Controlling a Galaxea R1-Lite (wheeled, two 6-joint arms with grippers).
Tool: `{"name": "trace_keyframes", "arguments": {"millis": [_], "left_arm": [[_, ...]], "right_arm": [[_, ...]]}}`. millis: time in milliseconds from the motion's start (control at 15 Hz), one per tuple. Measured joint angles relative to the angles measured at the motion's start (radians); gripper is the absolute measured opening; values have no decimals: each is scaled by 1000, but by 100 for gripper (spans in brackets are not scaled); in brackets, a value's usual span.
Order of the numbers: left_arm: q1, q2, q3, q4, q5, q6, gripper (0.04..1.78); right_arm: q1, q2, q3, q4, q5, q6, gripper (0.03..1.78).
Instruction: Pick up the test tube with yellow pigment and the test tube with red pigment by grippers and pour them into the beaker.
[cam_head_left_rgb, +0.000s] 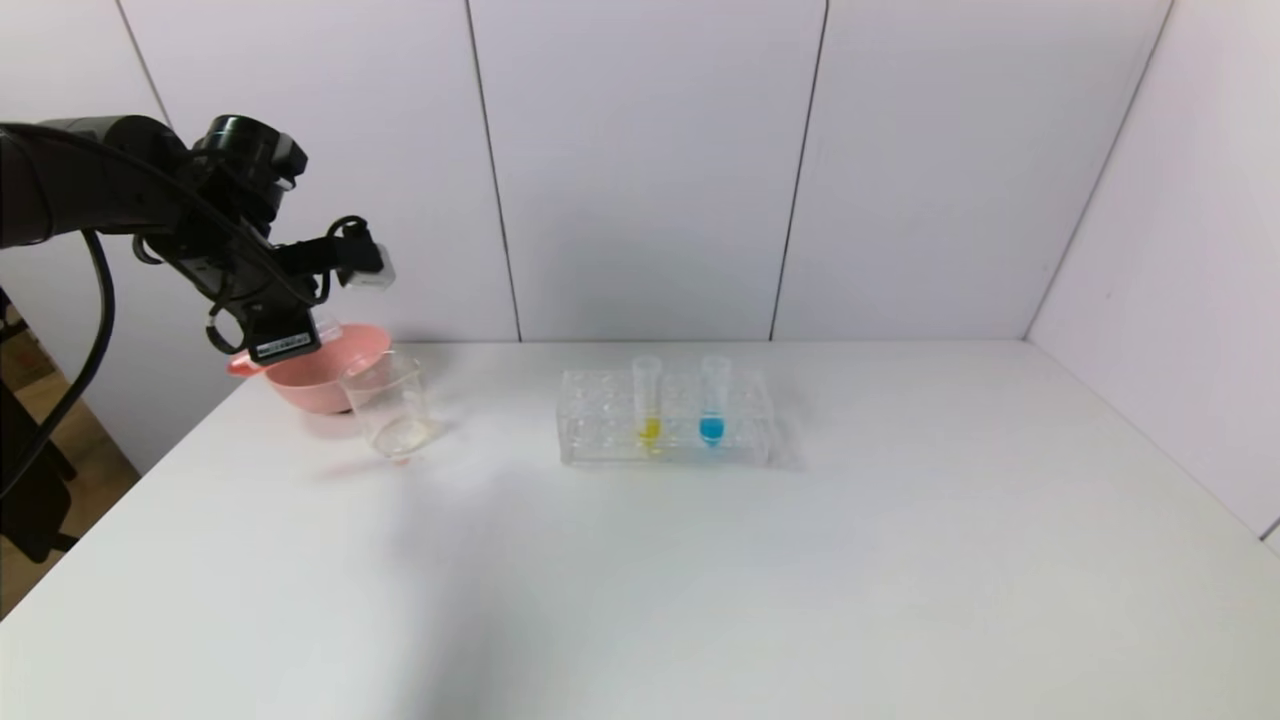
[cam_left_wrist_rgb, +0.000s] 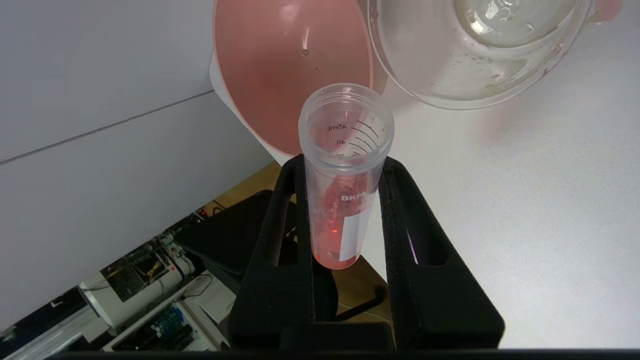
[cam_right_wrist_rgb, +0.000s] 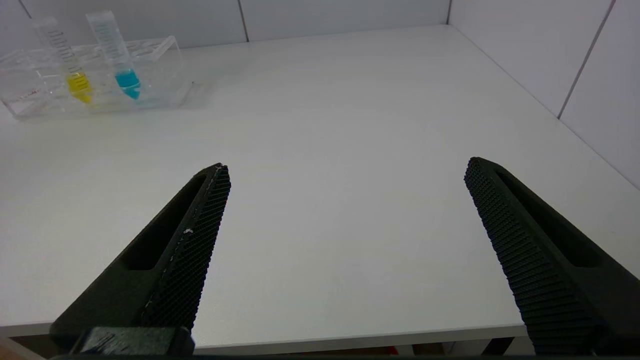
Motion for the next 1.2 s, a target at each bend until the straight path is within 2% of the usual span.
{"name": "trace_keyframes", "arguments": {"millis": [133, 400, 667, 867, 1067, 1200], "left_arm": [[-26, 3, 1, 2, 18, 9, 42], [-70, 6, 1, 55, 169, 23, 42], [-91, 15, 2, 87, 281, 24, 42], [-107, 20, 2, 90, 302, 24, 42], [-114, 22, 1, 88, 386, 42, 42], [-126, 23, 1, 81, 403, 43, 42]], "right_arm": [[0, 0, 0, 0, 0, 0, 171], [0, 0, 0, 0, 0, 0, 171], [0, 0, 0, 0, 0, 0, 171], [0, 0, 0, 0, 0, 0, 171], [0, 0, 0, 0, 0, 0, 171], [0, 0, 0, 0, 0, 0, 171]]}}
